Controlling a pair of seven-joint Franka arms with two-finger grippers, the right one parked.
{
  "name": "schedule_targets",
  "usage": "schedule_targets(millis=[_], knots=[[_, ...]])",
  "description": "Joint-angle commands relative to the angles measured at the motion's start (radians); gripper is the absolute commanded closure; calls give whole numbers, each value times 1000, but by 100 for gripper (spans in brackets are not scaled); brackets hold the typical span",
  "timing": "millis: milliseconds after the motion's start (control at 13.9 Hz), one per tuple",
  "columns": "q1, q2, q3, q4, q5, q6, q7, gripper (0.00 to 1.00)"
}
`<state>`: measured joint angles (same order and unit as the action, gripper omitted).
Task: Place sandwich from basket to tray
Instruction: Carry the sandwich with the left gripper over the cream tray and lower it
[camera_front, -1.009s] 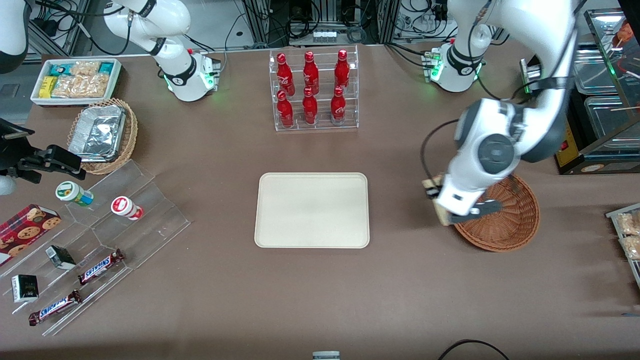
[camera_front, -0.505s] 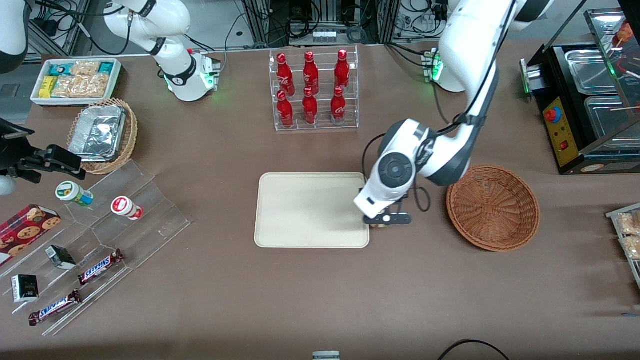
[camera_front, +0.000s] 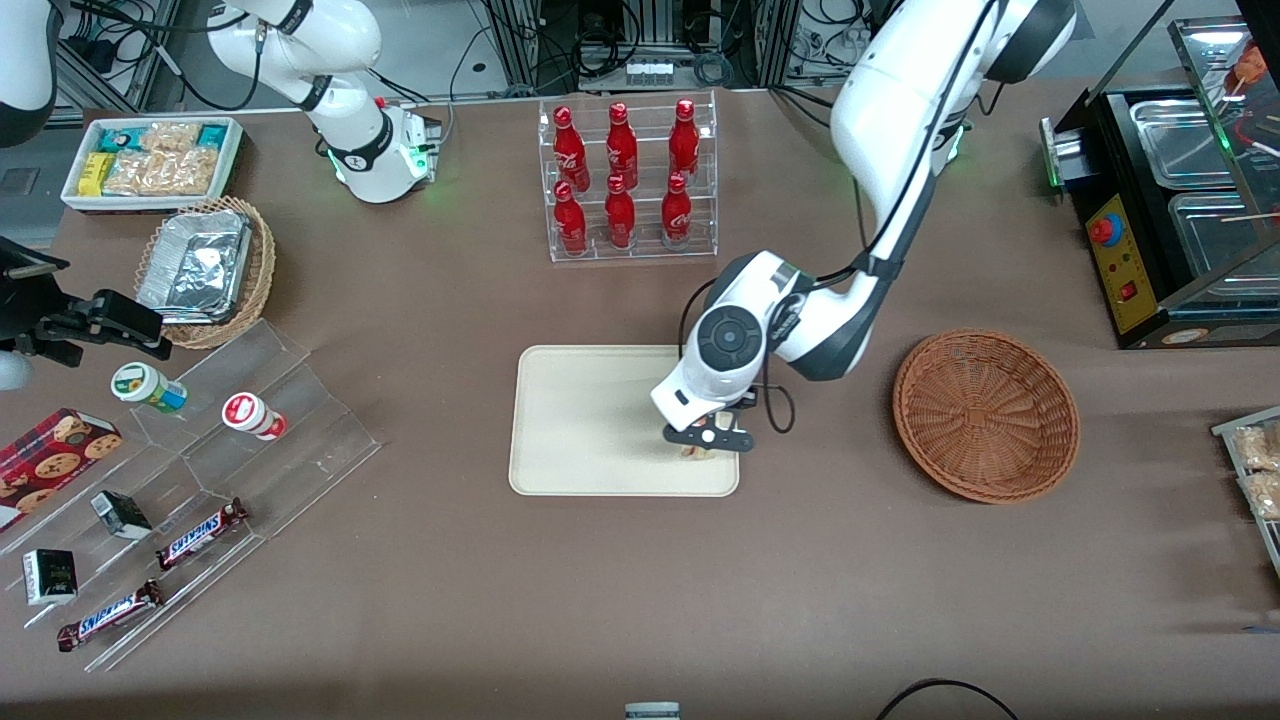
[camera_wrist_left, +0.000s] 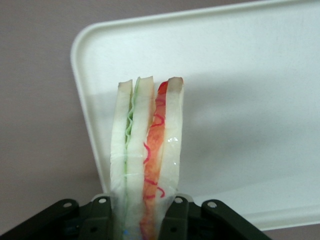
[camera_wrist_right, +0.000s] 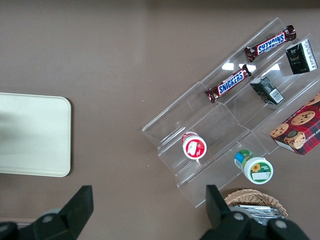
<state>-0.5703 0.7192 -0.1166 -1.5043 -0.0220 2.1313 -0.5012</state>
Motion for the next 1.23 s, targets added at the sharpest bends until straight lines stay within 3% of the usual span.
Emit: schedule_targets(millis=[0,288,432,649,793,1153], knots=[[-14,92,8,102,-64,-2,-57,71],[-11,97,8,105,-85,-1,-82,69],[-13,98,8,105,-84,-1,-85,62],[-16,97,8,104,-82,12,-85,19],[-16,88,8,105,-82,12,-85,0],[33,-58,14,93,-85,-65,-89,0]])
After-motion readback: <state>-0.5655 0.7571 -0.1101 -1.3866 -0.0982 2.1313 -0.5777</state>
